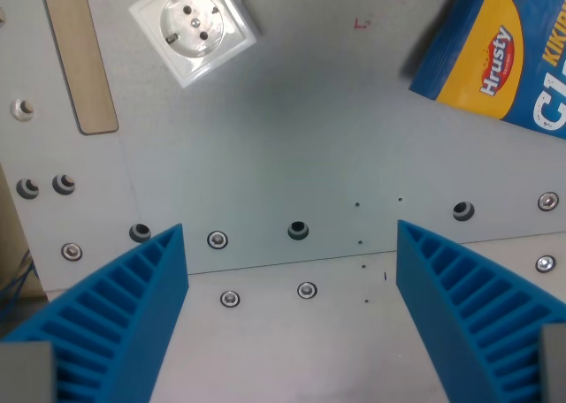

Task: Rotate around base positive x

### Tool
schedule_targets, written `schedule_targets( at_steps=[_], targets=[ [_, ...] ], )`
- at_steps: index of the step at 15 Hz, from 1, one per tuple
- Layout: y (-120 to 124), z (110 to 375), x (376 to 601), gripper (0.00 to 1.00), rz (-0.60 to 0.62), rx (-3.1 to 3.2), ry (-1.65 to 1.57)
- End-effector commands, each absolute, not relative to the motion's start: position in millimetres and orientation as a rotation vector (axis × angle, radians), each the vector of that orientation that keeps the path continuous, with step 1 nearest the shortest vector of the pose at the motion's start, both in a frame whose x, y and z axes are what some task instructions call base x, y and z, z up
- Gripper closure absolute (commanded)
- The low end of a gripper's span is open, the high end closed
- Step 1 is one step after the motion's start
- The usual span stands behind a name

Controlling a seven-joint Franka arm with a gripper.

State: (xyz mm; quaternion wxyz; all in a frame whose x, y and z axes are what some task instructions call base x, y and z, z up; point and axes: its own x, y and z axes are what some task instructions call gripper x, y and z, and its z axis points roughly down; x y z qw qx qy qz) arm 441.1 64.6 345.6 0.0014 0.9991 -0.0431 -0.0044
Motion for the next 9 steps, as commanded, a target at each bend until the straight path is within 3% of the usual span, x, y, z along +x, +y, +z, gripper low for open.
schedule_targets(
  at_steps=[1, 9],
  targets=[
    [64.6, 348.2, 440.8, 0.00, -0.006, 3.150, -0.137],
    [64.6, 348.2, 440.8, 0.00, -0.014, 3.256, -0.140]
  ],
)
